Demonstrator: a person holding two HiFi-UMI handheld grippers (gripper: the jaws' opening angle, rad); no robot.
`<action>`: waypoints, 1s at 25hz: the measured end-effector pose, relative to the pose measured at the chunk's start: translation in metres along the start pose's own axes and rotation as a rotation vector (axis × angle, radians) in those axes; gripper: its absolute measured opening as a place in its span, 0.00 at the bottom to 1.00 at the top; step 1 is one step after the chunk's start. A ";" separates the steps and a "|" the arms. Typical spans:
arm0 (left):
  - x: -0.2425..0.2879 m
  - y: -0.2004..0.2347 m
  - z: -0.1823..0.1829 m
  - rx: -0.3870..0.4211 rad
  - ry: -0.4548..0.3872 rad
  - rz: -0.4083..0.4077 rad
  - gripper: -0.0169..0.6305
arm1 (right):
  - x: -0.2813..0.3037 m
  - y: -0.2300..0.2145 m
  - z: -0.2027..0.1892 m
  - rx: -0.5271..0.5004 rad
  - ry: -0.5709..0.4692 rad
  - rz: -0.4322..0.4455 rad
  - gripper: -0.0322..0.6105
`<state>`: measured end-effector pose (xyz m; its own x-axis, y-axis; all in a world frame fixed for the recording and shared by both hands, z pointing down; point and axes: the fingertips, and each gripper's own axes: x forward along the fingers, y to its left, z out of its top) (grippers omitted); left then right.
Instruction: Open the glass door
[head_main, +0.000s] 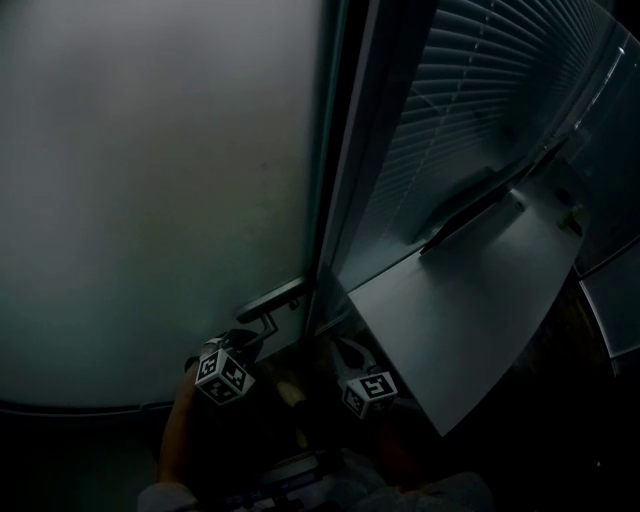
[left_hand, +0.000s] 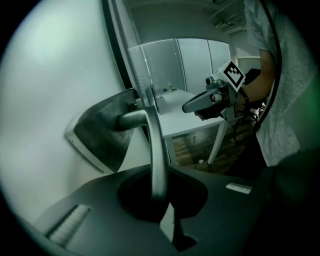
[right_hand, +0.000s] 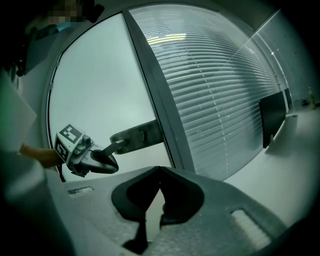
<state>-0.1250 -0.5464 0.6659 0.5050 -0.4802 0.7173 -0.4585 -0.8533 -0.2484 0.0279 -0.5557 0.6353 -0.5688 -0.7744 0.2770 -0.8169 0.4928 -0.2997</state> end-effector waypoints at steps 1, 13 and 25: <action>0.000 0.001 0.002 -0.015 -0.006 0.005 0.02 | 0.000 0.000 0.003 -0.002 0.002 0.000 0.05; 0.027 -0.034 -0.009 -0.088 -0.064 -0.035 0.02 | 0.005 0.000 0.000 -0.042 -0.003 0.001 0.05; 0.020 -0.052 0.001 -0.112 -0.091 -0.035 0.02 | -0.015 0.007 0.013 -0.057 -0.024 0.001 0.05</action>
<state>-0.0908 -0.5117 0.6923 0.5837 -0.4715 0.6611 -0.5160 -0.8440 -0.1464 0.0321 -0.5459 0.6173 -0.5678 -0.7827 0.2550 -0.8208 0.5150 -0.2471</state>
